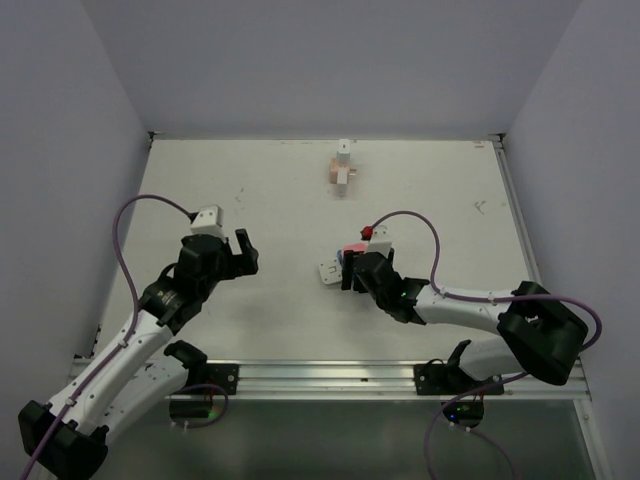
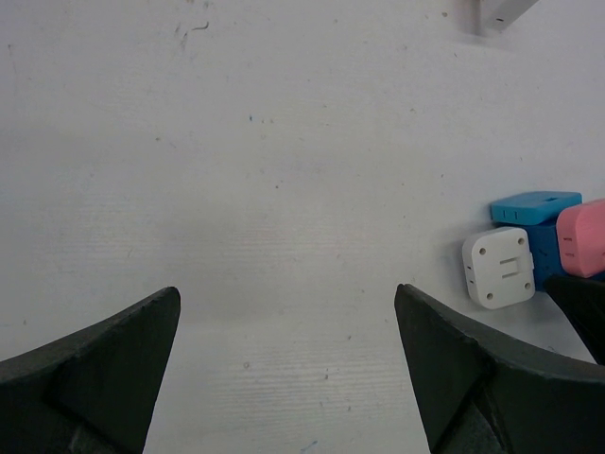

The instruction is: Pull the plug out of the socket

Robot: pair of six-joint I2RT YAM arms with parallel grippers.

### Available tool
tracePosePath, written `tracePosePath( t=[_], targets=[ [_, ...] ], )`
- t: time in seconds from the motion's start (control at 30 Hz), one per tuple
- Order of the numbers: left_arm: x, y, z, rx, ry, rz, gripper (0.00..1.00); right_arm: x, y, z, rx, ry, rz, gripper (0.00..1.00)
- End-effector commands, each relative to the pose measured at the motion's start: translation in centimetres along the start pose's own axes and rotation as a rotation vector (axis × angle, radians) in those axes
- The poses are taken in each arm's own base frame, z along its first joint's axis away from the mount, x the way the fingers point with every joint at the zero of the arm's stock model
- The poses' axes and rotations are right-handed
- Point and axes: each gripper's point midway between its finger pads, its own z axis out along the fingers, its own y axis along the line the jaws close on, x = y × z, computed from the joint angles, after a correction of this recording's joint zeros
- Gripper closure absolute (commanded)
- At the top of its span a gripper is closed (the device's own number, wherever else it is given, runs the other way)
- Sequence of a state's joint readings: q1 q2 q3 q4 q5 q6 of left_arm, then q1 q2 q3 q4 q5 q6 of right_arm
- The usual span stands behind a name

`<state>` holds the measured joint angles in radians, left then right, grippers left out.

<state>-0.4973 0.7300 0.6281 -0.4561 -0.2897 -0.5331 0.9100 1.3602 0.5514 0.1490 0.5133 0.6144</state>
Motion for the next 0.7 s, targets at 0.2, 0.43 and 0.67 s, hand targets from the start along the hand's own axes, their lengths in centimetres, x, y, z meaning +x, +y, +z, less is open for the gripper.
tracePosePath(
  t=[0.2,0.43,0.67],
  targets=[
    [-0.2,-0.5,0.5,0.019,-0.008,-0.016,0.0,-1.2,0.8,0.4,-0.022,-0.06,-0.021,0.28],
    [-0.1,-0.8,0.8,0.03,0.001,-0.013,0.0,-0.8,0.4,0.2,-0.02,-0.057,-0.025,0.31],
    [0.8,-2.5,1.3,0.109,0.043,-0.064,0.0,-1.3,0.3,-0.4,-0.032,-0.075,-0.014,0.48]
  ],
)
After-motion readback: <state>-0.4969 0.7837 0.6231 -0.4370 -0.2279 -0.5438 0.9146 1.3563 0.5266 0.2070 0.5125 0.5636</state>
